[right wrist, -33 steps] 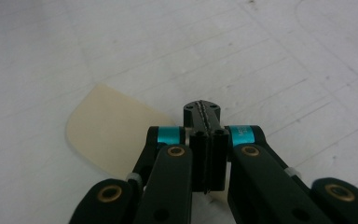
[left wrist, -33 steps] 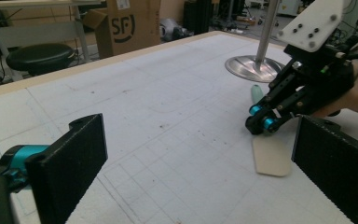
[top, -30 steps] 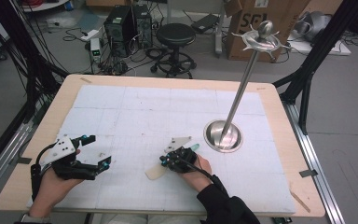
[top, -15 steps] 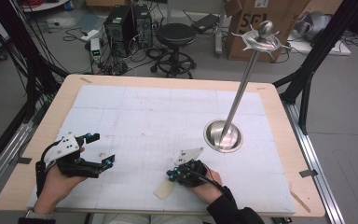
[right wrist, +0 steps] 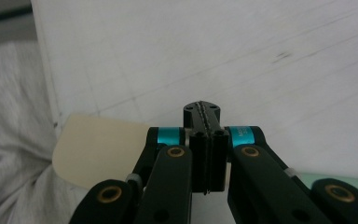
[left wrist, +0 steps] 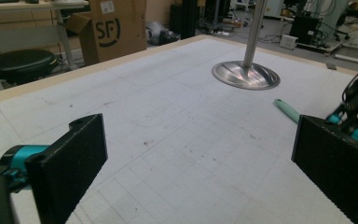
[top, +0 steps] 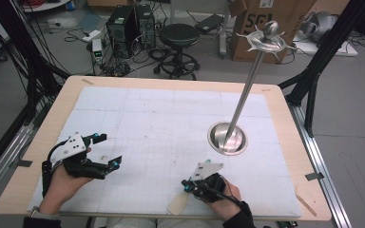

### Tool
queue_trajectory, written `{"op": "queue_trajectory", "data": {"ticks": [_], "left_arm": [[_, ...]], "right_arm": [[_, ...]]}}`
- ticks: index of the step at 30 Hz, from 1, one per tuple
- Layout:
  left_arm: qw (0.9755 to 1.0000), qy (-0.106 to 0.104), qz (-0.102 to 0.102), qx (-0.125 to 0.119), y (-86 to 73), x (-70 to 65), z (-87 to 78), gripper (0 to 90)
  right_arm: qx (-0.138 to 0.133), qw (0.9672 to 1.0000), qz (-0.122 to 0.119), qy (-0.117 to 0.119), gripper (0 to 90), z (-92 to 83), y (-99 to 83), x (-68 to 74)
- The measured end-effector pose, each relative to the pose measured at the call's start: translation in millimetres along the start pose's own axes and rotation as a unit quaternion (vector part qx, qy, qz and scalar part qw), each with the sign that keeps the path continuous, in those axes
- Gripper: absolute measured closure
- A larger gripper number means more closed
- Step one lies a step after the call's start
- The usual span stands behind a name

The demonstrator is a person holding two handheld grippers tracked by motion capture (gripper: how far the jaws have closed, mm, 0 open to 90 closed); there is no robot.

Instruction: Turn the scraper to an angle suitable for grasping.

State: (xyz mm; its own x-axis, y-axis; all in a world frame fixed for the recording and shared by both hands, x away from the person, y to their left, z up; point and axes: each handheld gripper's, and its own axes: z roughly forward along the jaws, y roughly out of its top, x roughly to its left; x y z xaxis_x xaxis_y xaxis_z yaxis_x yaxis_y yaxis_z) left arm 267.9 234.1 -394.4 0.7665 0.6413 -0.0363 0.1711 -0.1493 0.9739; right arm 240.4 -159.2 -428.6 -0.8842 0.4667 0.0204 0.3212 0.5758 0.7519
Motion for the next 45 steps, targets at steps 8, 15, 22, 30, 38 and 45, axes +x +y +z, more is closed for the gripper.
{"op": "queue_trajectory", "data": {"ticks": [8,15,22,30,38,45], "left_arm": [[1.0,0.0,-0.001,0.003,-0.2,0.6,1.3,3.9],[1.0,0.0,0.002,0.003,-0.7,-0.9,1.7,3.9],[1.0,0.0,0.001,0.009,-2.9,-1.0,1.2,3.9],[0.9999,0.009,0.001,0.011,-5.0,-0.8,-6.5,3.9],[0.9997,0.011,0.003,0.021,-8.4,-2.1,-11.3,3.9],[0.9998,0.008,0.002,0.019,-7.7,-1.9,-9.7,3.9]], "right_arm": [[-0.005,0.9964,0.066,-0.053,90.0,-27.2,-31.5,-42.0],[0.016,0.9952,0.078,-0.057,90.0,-19.9,-37.8,-51.4],[0.013,0.996,0.045,-0.077,90.0,0.0,-22.2,-51.2],[0.006,0.9971,0.019,-0.073,90.0,32.1,3.8,-52.1],[0.0,0.9968,0.029,-0.074,90.0,57.3,23.9,-56.9],[-0.008,0.9967,0.031,-0.075,90.0,65.4,28.7,-59.6]]}}
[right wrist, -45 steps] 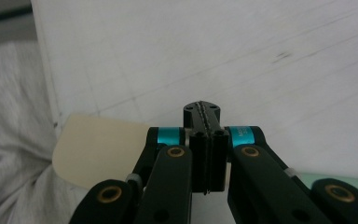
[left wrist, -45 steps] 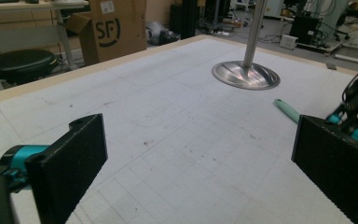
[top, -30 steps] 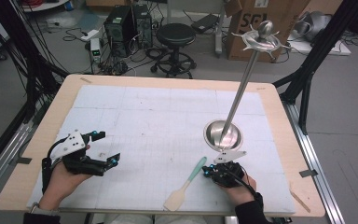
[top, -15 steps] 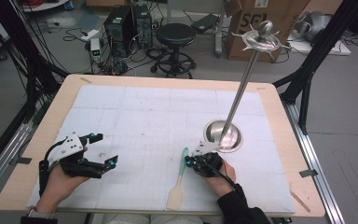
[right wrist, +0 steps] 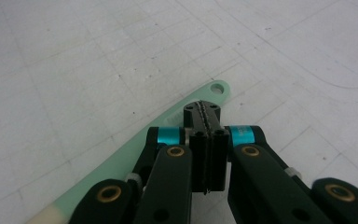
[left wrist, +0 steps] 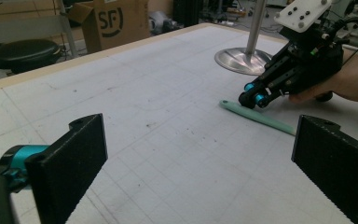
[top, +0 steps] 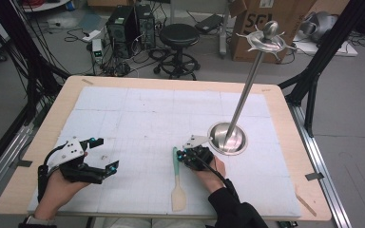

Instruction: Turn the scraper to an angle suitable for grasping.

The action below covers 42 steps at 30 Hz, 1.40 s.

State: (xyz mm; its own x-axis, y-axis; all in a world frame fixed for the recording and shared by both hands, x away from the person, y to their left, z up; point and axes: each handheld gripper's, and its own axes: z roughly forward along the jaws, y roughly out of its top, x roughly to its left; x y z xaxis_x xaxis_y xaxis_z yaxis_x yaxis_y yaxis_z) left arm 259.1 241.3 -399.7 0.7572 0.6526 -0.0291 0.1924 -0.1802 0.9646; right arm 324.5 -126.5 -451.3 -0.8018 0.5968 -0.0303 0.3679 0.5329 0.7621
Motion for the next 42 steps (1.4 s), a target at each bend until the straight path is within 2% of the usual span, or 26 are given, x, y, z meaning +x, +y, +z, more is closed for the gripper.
{"op": "queue_trajectory", "data": {"ticks": [3,4,6,8,9,11,12,14,15,20,24,30,32,38,42], "left_arm": [[1.0,-0.001,-0.002,-0.003,0.5,0.7,0.0,3.9],[1.0,-0.001,-0.001,-0.004,0.5,0.9,0.1,3.9],[1.0,-0.002,-0.002,-0.002,0.3,1.9,0.3,3.9],[1.0,-0.002,-0.001,-0.001,0.1,3.4,0.6,3.9],[1.0,-0.001,-0.002,-0.002,0.1,4.0,0.9,3.9],[1.0,-0.001,-0.003,-0.003,0.4,4.5,1.6,3.9],[1.0,-0.001,-0.003,-0.004,0.8,4.5,2.0,3.9],[1.0,-0.003,-0.004,-0.005,1.7,3.6,3.3,3.9],[1.0,-0.003,-0.003,-0.006,2.2,3.1,4.2,3.9],[0.9999,-0.01,0.0,-0.006,3.9,2.5,9.2,3.9],[0.9999,-0.011,-0.003,-0.006,3.6,4.6,11.2,3.9],[0.9999,-0.009,-0.005,-0.01,4.4,6.1,11.1,3.9],[0.9998,-0.013,-0.008,-0.012,5.0,5.6,12.1,3.9],[0.9999,-0.013,-0.004,-0.004,4.3,5.1,16.4,3.9],[0.9999,-0.014,-0.005,-0.006,4.5,5.7,17.1,3.9]], "right_arm": [[-0.005,0.9998,-0.013,-0.016,89.8,-4.4,1.2,5.5],[-0.005,0.9998,-0.013,-0.016,89.8,-4.4,1.2,5.5],[-0.024,0.9995,-0.007,-0.02,89.8,-13.7,2.2,5.8],[-0.047,0.9989,0.002,-0.002,89.8,-28.8,-0.4,7.8],[-0.047,0.9989,0.002,-0.002,89.8,-28.8,-0.4,7.8],[-0.05,0.9985,-0.016,0.018,89.8,-36.2,-5.1,15.5],[-0.046,0.9984,-0.021,0.027,89.8,-39.4,-7.2,21.0],[-0.035,0.997,-0.027,0.063,89.8,-42.3,-9.6,30.3],[-0.026,0.9965,-0.031,0.074,89.8,-43.3,-10.1,35.9],[0.002,0.9918,-0.059,0.113,89.8,-39.4,-8.2,59.5],[0.019,0.9874,-0.08,0.135,89.8,-35.4,-7.0,78.1],[0.05,0.9822,-0.101,0.15,89.9,-33.1,-8.7,97.3],[0.053,0.9833,-0.099,0.144,90.0,-34.4,-10.6,101.7],[0.059,0.9853,-0.092,0.132,90.0,-39.4,-14.3,103.4],[0.066,0.9847,-0.081,0.14,90.0,-42.4,-16.5,99.1]]}}
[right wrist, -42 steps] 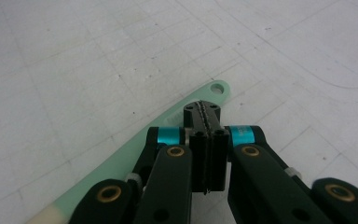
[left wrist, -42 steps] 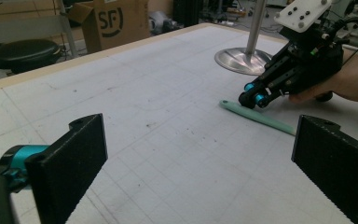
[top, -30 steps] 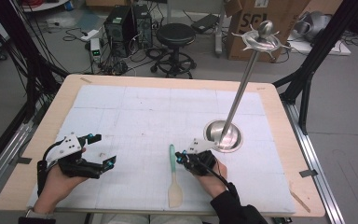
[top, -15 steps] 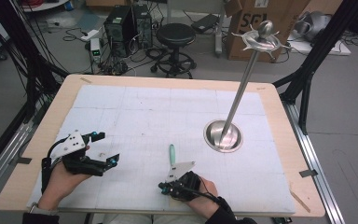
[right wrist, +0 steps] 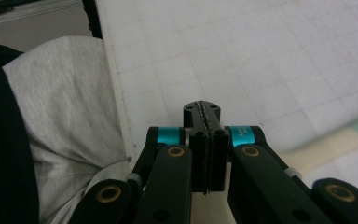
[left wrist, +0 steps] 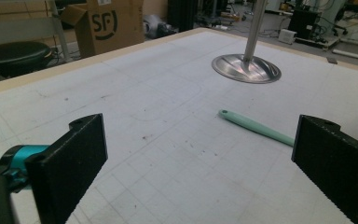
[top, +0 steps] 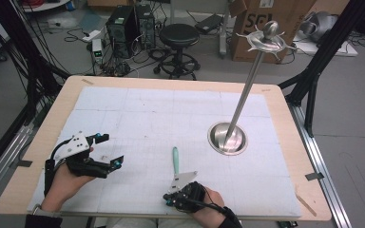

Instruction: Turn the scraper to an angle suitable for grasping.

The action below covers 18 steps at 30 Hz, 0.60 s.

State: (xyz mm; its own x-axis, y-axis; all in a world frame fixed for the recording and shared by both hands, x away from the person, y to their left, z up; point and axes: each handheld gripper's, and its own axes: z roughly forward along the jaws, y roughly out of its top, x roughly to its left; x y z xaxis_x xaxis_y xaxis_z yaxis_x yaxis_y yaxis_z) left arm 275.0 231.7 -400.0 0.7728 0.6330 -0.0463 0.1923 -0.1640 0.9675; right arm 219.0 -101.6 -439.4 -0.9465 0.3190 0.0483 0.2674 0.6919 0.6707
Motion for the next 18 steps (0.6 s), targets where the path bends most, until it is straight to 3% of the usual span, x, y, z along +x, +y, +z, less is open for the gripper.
{"op": "queue_trajectory", "data": {"ticks": [10,18], "left_arm": [[1.0,0.004,-0.003,0.004,-0.1,0.6,0.9,3.9],[1.0,0.003,-0.002,0.003,0.3,0.7,1.3,3.9]], "right_arm": [[0.013,0.9994,-0.011,-0.03,90.0,-10.2,-6.2,0.9],[0.016,0.9983,0.007,-0.056,90.0,-23.1,-17.5,-8.0]]}}
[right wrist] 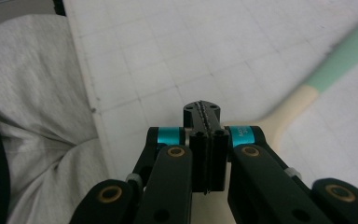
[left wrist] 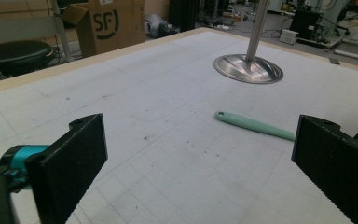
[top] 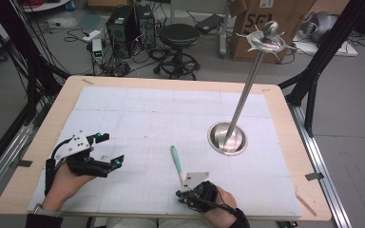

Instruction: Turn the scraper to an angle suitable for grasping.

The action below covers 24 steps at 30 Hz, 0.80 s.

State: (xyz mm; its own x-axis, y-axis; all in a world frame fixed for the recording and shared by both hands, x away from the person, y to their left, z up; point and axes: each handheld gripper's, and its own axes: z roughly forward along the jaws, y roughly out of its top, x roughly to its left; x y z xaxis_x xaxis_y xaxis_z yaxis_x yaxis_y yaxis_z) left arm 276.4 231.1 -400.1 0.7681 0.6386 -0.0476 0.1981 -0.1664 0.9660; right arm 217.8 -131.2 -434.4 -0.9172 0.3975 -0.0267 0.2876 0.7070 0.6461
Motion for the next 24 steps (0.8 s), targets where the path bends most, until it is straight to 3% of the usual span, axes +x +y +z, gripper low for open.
{"op": "queue_trajectory", "data": {"ticks": [13,24], "left_arm": [[1.0,-0.005,0.003,-0.003,1.9,-2.4,1.0,3.9],[1.0,-0.005,0.004,0.0,1.2,-3.4,1.2,3.9]], "right_arm": [[0.009,0.9977,0.025,-0.062,90.0,-20.6,-22.9,-23.8],[0.005,0.993,0.038,-0.112,90.0,-31.7,-40.1,-50.0]]}}
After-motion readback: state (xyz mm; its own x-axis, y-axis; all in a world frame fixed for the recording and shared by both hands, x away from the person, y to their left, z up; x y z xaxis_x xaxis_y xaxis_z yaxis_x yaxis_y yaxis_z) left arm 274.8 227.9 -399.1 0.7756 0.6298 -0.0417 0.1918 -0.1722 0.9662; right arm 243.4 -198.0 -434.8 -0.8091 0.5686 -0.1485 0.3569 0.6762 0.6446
